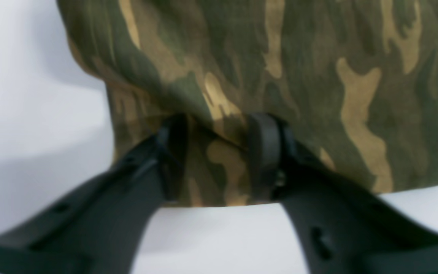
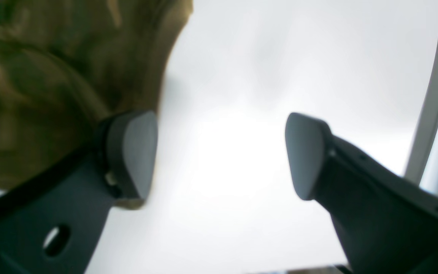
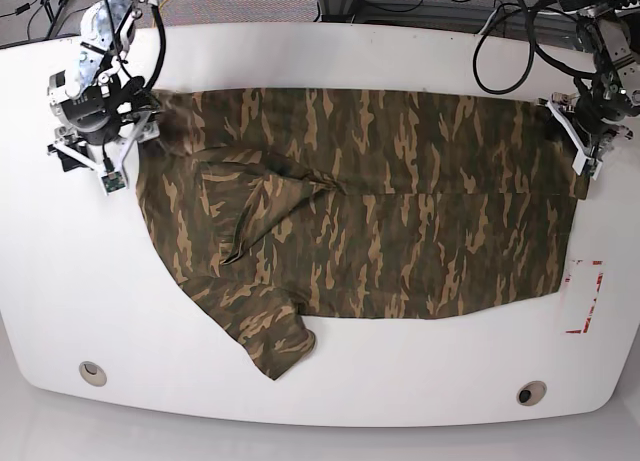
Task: Fold the T-shirt properly
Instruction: 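Drag the held shirt edge with both grippers toward the robot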
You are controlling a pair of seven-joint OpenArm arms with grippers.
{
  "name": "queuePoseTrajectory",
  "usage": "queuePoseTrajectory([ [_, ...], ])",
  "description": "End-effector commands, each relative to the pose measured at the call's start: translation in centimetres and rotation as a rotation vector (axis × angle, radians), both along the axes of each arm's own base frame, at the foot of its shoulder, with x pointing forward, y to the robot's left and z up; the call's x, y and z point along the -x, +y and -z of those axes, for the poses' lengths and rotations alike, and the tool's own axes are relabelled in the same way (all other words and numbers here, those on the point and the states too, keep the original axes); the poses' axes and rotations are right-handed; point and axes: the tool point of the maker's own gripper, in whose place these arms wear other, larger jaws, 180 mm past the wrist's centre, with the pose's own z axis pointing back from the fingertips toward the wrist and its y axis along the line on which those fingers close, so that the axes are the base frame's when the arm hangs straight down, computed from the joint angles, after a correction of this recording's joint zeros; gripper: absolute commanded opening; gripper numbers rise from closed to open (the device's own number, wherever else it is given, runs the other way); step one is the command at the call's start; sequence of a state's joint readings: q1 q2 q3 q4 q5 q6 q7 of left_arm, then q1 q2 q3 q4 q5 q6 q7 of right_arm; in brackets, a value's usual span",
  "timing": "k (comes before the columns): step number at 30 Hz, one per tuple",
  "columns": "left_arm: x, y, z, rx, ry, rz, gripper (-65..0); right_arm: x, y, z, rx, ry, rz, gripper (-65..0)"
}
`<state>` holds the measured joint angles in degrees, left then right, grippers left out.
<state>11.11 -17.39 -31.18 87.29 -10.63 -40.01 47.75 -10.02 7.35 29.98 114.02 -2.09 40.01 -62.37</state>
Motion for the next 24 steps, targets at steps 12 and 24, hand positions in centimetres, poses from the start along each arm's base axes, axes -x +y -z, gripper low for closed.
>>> queuePoseTrajectory([
  [12,-1.3,-0.5,-2.7,-0.037,-0.073,0.023,-37.2,2.8,4.4,2.8,-0.200,0.039,0.008,-14.7],
  [24,-0.7,2.1,-3.8,-0.059,-0.098,-0.061,-36.4,3.4,5.2,7.0,-0.316,0.070,0.029,-14.7],
])
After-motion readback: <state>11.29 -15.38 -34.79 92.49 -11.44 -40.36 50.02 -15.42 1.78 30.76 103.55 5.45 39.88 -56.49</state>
